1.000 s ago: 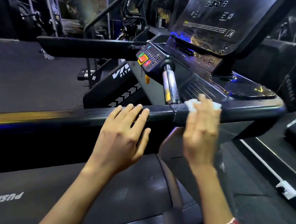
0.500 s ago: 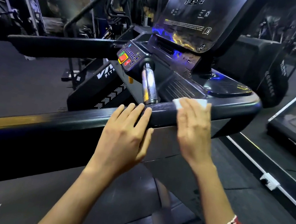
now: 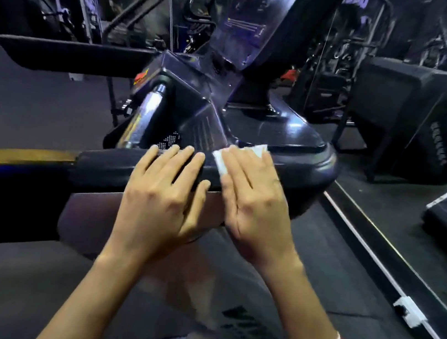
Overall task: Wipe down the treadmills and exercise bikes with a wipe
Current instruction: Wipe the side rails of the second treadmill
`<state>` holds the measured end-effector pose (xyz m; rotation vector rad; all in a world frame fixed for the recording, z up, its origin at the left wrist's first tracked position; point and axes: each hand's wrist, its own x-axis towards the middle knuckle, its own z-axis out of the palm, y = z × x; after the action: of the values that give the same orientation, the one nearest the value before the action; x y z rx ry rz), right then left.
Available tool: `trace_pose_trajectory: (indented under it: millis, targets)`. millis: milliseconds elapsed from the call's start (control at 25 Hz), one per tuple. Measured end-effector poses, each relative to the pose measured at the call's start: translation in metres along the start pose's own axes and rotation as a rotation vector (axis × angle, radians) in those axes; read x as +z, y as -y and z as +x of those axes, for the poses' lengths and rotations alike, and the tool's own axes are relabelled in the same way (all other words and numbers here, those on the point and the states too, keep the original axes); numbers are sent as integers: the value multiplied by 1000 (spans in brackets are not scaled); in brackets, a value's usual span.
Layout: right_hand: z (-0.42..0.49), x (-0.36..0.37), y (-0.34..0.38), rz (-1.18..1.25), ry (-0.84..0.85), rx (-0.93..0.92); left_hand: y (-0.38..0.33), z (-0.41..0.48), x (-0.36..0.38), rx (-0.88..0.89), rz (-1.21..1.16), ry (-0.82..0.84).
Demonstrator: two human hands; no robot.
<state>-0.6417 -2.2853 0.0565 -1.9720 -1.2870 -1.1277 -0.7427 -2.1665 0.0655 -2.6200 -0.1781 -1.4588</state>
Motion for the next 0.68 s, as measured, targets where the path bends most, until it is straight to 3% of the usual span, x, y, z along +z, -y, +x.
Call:
trace_pose_trajectory:
  millis: [80,240,400,440,560,600,680]
  targets:
    - [-8,-9,-38,34,-48,-21,-14,5,7,-21,7,-15]
    - [-17,-17,-84,139,-181,300,-51,18,23,-21,14,-10]
    - [-30,-18,-83,166,-115,-10,-74,29,38,-18,18,-4]
    - [-30,-19,-103,223,-119,18,-79,30,40,-34,20,-14]
    - [-27,-15,-139,525,-201,366,-89,34,45,-41,31,-26]
    - [-26,-15,-129,585,-227,405,-91,35,46,-35,30,-22]
    - [-31,-11,-98,516,-255,279,-92,36,46,-24,25,-19]
